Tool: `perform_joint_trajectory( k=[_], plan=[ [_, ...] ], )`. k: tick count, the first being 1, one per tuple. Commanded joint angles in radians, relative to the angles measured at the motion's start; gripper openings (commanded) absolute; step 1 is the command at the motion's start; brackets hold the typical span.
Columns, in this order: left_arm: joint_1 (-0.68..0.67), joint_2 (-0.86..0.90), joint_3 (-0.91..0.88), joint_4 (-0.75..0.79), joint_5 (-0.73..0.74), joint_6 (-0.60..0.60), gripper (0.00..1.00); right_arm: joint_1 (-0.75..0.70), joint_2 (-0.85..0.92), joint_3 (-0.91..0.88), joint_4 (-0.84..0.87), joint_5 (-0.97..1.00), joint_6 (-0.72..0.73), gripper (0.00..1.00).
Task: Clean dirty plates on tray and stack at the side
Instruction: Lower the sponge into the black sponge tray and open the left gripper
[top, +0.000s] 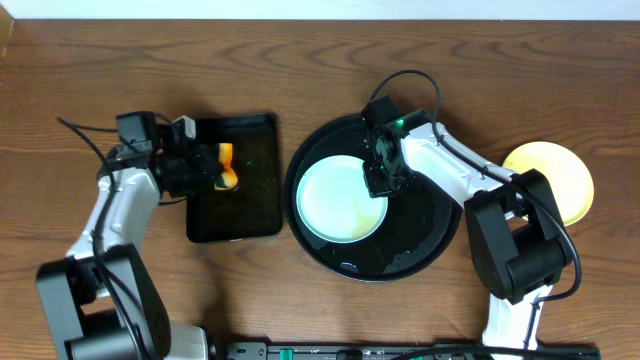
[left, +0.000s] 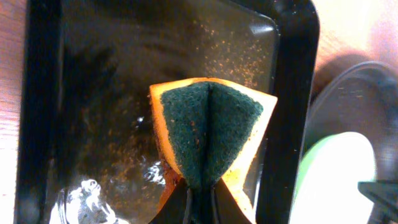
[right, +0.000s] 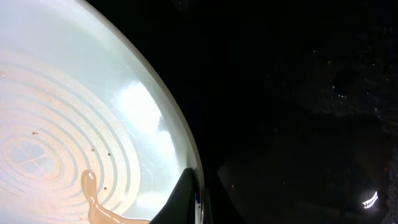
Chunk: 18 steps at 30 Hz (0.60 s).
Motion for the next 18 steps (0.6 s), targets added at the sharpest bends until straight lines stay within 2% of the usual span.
perform_joint_trajectory(
  k=[1, 3, 7, 18],
  plan=[
    [-0.065, -0.005, -0.003, -0.019, -0.250, -0.019, 0.08, 0.013, 0.008, -0.026, -0.008, 0.013, -0.002, 0.01],
    [-0.108, 0.011, -0.003, -0.027, -0.337, -0.029, 0.08, 0.013, 0.008, -0.026, -0.009, 0.013, -0.002, 0.01],
    [-0.182, 0.061, -0.004, -0.025, -0.394, -0.030, 0.08, 0.013, 0.008, -0.026, -0.009, 0.013, -0.002, 0.01],
    [-0.267, 0.187, -0.003, -0.026, -0.401, -0.030, 0.08, 0.013, 0.008, -0.027, -0.009, 0.013, -0.002, 0.01]
  ],
)
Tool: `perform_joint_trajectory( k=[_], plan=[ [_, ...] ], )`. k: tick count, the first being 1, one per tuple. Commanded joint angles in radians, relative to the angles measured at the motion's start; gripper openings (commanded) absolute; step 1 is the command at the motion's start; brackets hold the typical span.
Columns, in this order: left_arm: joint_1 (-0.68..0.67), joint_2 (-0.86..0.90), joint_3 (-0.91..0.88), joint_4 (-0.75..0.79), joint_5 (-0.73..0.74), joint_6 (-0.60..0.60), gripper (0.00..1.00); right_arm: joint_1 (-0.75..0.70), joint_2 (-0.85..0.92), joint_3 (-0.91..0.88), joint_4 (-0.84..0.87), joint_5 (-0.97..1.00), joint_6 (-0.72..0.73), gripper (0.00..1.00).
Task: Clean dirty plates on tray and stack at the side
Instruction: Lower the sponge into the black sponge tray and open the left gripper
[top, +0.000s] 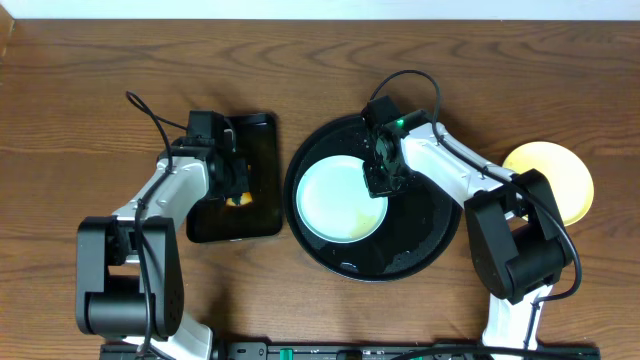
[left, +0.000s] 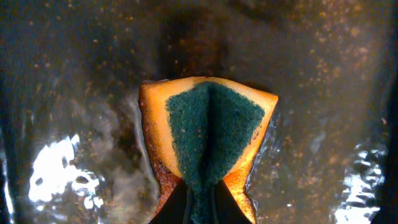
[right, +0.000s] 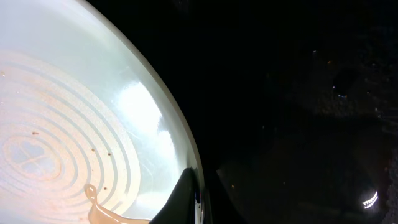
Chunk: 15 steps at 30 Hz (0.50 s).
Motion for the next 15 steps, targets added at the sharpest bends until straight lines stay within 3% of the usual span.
perform_joint_trajectory(
  k=[1, 10, 15],
  plan=[
    [-0.012, 0.050, -0.013, -0.007, -0.013, -0.010, 0.08, 0.013, 0.008, -0.026, -0.009, 0.013, -0.002, 0.01],
    [-0.012, -0.151, -0.002, -0.018, -0.011, -0.020, 0.08, 0.013, 0.008, -0.026, -0.012, 0.013, -0.002, 0.01],
    [-0.012, -0.181, -0.002, 0.001, 0.043, -0.037, 0.08, 0.013, 0.008, -0.026, -0.011, 0.013, -0.002, 0.01]
  ],
)
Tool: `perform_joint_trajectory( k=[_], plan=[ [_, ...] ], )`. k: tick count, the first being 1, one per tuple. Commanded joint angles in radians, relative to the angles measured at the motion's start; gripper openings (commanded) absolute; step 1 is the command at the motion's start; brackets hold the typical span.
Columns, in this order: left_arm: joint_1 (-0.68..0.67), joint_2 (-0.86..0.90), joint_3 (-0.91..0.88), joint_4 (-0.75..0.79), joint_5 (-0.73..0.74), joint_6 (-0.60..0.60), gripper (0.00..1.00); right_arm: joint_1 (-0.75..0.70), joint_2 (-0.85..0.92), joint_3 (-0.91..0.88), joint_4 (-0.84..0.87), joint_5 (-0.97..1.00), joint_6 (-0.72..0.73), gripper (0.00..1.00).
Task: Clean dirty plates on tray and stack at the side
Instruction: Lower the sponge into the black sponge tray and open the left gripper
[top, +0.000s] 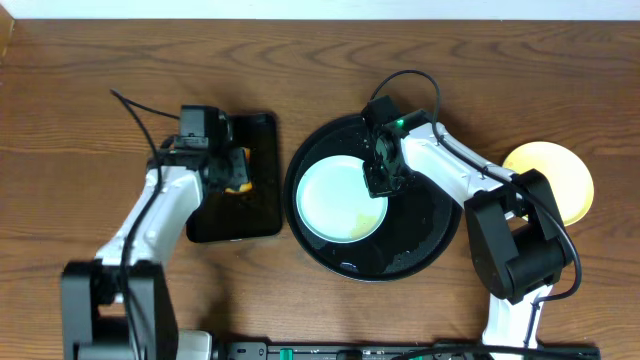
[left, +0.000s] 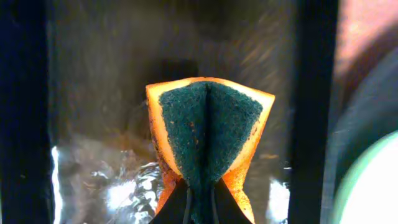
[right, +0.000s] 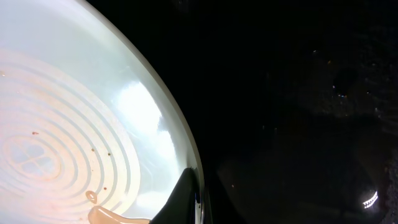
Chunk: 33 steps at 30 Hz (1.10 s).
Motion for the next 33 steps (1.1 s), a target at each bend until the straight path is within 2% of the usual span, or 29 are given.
perform_joint_trajectory(
  k=[1, 3, 7, 12, 13, 14, 15, 17, 18, 26, 33],
  plan=[
    [-0.004, -0.002, -0.002, 0.000, 0.028, -0.024, 0.08, 0.013, 0.008, -0.026, -0.010, 0.013, -0.002, 0.01],
    [-0.004, 0.015, -0.003, 0.002, 0.002, -0.024, 0.08, 0.013, 0.008, -0.026, -0.010, 0.013, -0.002, 0.01],
    [-0.004, 0.065, -0.003, 0.003, -0.140, -0.024, 0.08, 0.013, 0.008, -0.026, -0.010, 0.013, -0.002, 0.01],
    [-0.004, 0.140, -0.003, 0.002, -0.144, -0.024, 0.10, 0.013, 0.008, -0.026, -0.010, 0.013, -0.002, 0.01],
    [-0.004, 0.150, -0.003, 0.001, -0.144, -0.024, 0.17, 0.013, 0.008, -0.026, -0.010, 0.013, -0.002, 0.01],
    [-0.004, 0.154, -0.003, 0.000, -0.144, -0.024, 0.34, 0.013, 0.008, -0.026, -0.010, 0.013, -0.002, 0.01],
    [-0.004, 0.153, -0.003, 0.000, -0.140, -0.023, 0.56, 0.013, 0.008, -0.026, -0.010, 0.013, -0.002, 0.01],
    [-0.004, 0.138, -0.002, 0.000, -0.105, -0.023, 0.72, 0.013, 0.008, -0.027, -0.010, 0.013, -0.002, 0.01],
    [-0.004, 0.123, -0.002, 0.000, -0.089, -0.023, 0.74, 0.013, 0.008, -0.026, -0.009, 0.013, -0.002, 0.01],
    [-0.009, -0.052, -0.002, -0.046, -0.084, -0.032, 0.76, 0.013, 0.008, -0.027, -0.002, 0.013, -0.002, 0.01],
    [-0.009, -0.082, -0.004, -0.159, -0.076, -0.055, 0.75, 0.013, 0.008, -0.027, 0.002, 0.014, 0.000, 0.01]
  ],
)
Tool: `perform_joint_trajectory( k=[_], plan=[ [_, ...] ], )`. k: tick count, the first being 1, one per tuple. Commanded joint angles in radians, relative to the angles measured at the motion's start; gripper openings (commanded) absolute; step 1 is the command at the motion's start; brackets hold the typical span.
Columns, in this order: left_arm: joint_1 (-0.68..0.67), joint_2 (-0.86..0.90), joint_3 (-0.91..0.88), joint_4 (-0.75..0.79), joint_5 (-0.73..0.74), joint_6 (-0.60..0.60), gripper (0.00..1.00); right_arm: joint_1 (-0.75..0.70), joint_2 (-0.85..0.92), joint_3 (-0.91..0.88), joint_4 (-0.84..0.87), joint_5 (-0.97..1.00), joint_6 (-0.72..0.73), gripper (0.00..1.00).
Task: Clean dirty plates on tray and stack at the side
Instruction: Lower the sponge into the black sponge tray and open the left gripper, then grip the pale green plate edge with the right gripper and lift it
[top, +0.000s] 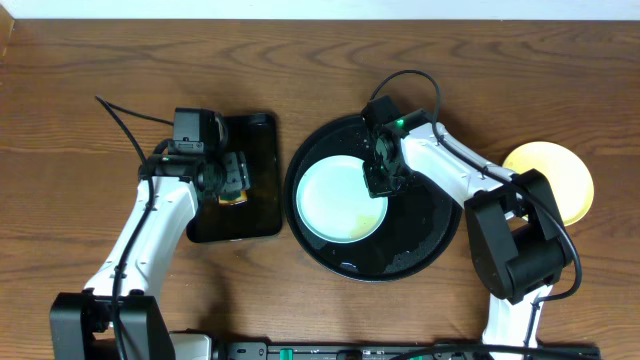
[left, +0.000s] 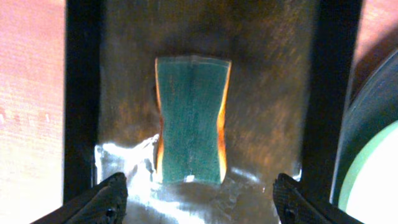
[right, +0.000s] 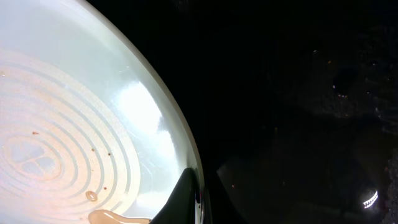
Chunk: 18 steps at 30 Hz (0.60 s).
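Observation:
A pale green plate (top: 340, 200) with ringed grooves lies in the round black tray (top: 425, 235). My right gripper (right: 198, 198) is shut on the plate's right rim (right: 180, 134). Brown specks and a smear of brown liquid (right: 115, 217) sit near the plate's lower edge. The orange sponge (left: 191, 121), green scrub side up, lies flat in the wet rectangular black tray (left: 84, 93). My left gripper (left: 199, 188) hovers just behind it, open, with fingertips (left: 112, 186) wide apart and nothing between them. A clean yellow plate (top: 555, 175) rests on the table at the far right.
The rectangular tray (top: 255, 135) sits left of the round tray, almost touching it. Water and brown grit cover its floor. Bare wooden table (top: 60, 120) surrounds both trays. Cables trail behind each arm.
My left gripper has opened and let go of the sponge, which was folded between its fingers and now lies flat in the rectangular tray. The right gripper still grips the plate rim.
My left gripper held the folded sponge over the rectangular tray, then low against its wet floor, then above the tray again. Now the sponge lies released there. The right gripper stayed on the green plate's rim throughout, while the brown liquid crept toward the plate's lower edge.

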Motion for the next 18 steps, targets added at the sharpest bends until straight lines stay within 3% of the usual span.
perform_joint_trajectory(
  k=[1, 9, 18],
  plan=[
    [-0.003, 0.005, -0.004, -0.042, 0.027, -0.019, 0.75, 0.013, 0.008, -0.027, -0.003, 0.025, 0.018, 0.01],
    [-0.003, 0.005, -0.004, -0.074, 0.051, -0.019, 0.72, 0.013, -0.019, -0.026, 0.007, 0.090, 0.050, 0.01],
    [-0.003, 0.005, -0.004, -0.076, 0.051, -0.019, 0.72, 0.013, -0.236, -0.026, 0.019, 0.269, -0.016, 0.01]
  ],
)
